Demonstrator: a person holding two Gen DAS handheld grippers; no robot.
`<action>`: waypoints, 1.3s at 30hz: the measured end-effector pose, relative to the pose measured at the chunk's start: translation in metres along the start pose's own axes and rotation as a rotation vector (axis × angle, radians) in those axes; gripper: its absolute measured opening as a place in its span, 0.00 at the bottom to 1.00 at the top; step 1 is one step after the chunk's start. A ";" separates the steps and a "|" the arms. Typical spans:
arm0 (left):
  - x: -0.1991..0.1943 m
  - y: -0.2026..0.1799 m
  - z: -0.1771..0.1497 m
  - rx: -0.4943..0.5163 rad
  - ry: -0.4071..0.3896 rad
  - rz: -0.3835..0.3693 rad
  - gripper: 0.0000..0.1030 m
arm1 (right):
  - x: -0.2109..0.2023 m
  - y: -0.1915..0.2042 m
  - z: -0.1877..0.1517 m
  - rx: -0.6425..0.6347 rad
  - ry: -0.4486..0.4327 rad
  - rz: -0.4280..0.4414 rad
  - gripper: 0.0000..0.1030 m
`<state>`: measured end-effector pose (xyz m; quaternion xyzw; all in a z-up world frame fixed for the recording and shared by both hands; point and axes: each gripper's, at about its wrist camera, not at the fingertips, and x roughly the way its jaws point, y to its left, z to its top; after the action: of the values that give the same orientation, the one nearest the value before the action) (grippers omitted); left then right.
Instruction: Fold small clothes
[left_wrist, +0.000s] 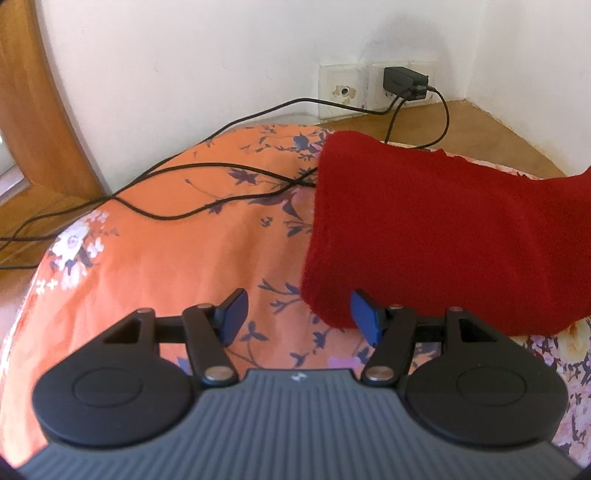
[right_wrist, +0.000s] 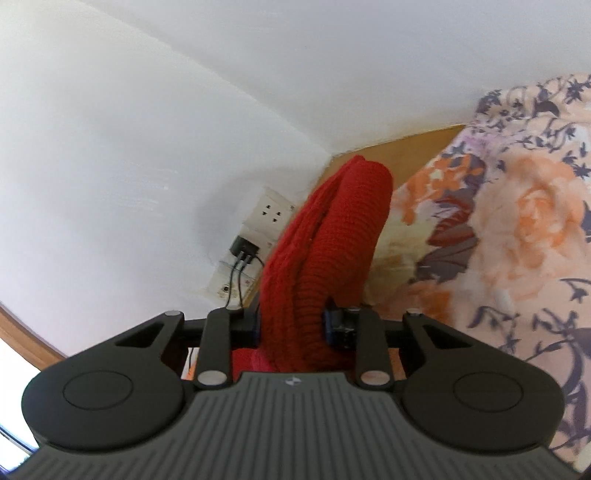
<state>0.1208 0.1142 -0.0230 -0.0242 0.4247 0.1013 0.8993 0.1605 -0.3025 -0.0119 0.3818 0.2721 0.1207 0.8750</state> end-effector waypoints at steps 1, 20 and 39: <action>0.001 0.002 0.001 0.002 -0.001 -0.001 0.62 | 0.001 0.007 -0.001 -0.008 -0.003 -0.001 0.30; 0.011 0.033 0.016 0.026 -0.028 -0.053 0.62 | 0.052 0.131 -0.027 -0.173 0.035 0.008 0.28; 0.019 0.072 0.020 -0.017 -0.029 -0.097 0.62 | 0.181 0.194 -0.127 -0.570 0.255 -0.221 0.36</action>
<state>0.1335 0.1902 -0.0215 -0.0509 0.4090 0.0616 0.9090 0.2366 -0.0188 -0.0101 0.0716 0.3746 0.1432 0.9133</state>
